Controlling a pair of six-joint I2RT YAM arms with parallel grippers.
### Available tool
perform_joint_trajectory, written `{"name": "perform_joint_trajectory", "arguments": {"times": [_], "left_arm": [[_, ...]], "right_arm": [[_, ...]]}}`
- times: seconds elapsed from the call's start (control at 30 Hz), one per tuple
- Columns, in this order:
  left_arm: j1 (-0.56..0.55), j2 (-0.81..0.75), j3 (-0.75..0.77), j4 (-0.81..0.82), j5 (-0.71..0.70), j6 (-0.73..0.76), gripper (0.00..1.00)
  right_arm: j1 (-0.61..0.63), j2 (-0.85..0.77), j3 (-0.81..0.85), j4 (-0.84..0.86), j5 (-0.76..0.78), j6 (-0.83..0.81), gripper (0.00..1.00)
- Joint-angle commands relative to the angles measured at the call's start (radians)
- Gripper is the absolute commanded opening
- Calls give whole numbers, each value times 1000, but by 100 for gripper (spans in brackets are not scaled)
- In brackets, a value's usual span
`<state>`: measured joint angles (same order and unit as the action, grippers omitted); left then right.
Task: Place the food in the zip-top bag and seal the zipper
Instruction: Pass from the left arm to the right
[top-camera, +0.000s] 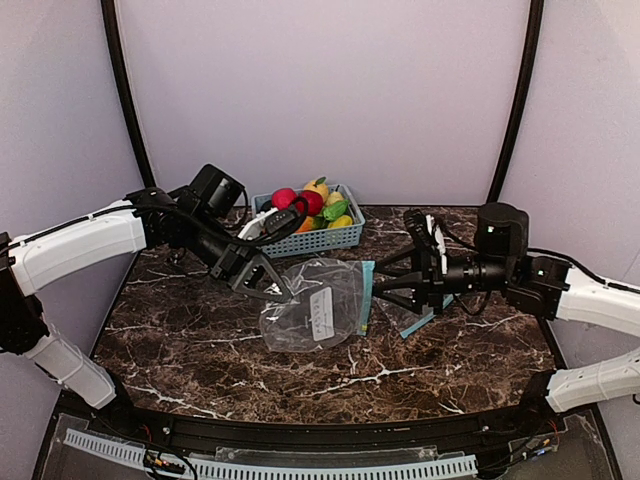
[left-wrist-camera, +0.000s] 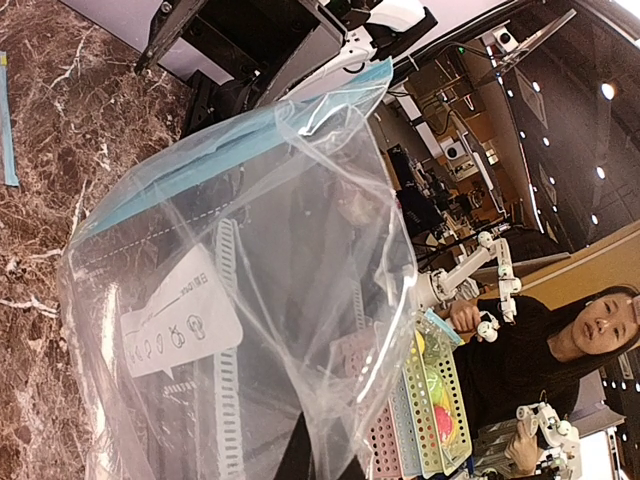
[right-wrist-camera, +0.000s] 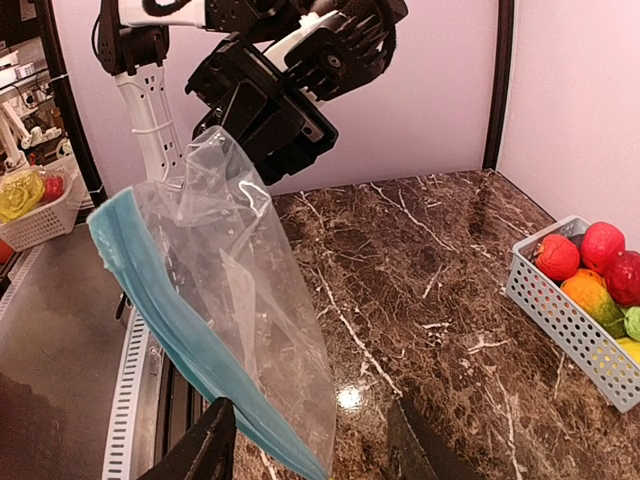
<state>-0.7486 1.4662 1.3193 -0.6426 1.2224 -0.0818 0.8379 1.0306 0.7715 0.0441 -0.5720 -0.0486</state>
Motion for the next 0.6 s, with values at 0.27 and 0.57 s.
{"name": "perform_joint_trajectory", "arguments": {"times": [0.27, 0.57], "left_arm": [[13, -4, 28, 5, -7, -1, 1], [25, 4, 21, 41, 12, -32, 1]], "right_arm": [[6, 40, 34, -32, -95, -4, 48], [6, 42, 18, -10, -92, 9, 46]]}}
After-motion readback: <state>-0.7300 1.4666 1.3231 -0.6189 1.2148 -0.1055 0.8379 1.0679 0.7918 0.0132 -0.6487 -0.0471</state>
